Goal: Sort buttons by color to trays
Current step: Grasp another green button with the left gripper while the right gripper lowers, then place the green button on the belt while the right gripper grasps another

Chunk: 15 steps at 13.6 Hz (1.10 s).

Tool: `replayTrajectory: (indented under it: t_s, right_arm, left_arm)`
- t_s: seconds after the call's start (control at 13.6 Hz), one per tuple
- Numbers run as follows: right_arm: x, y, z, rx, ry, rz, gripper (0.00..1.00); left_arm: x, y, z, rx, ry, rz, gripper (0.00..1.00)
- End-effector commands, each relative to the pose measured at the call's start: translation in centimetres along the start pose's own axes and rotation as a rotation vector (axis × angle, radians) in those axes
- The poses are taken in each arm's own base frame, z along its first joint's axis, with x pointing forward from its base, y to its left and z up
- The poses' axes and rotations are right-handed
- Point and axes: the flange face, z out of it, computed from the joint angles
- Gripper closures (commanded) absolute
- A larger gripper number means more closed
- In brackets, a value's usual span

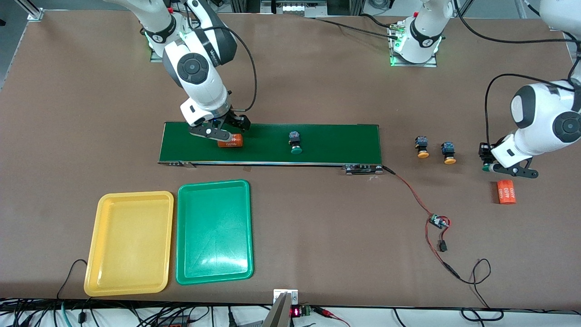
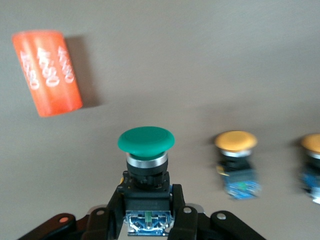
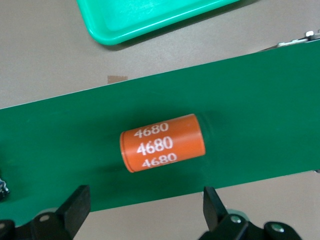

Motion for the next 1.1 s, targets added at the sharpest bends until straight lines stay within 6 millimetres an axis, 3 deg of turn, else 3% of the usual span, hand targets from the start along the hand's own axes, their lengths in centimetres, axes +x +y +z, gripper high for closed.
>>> replayTrajectory:
  t_s: [0.0, 0.37, 0.66, 0.81, 1.03]
  right_arm:
    - [0.5, -0.8, -0.4, 0.001, 0.022, -0.001, 0.00]
    - [0.0, -2.0, 0.2, 0.013, 0.032, -0.019, 0.00]
    - [0.0, -3.5, 0.2, 0.037, 0.045, -0.032, 0.00]
    - [0.0, -4.1, -0.1, 0.046, 0.053, -0.050, 0.00]
    - [-0.2, -4.4, 0.7, 0.033, 0.050, -0.075, 0.00]
  left_arm:
    - [1.9, 6.0, -3.6, -0.065, -0.022, 0.019, 0.92]
    - [4.7, 20.4, -6.4, -0.216, 0.009, -0.011, 0.93]
    - [4.3, 30.8, -7.3, -0.241, -0.019, -0.100, 0.93]
    - [4.1, 35.5, -6.3, -0.252, -0.011, -0.151, 0.93]
    - [4.3, 40.3, -3.9, -0.288, 0.014, -0.184, 0.92]
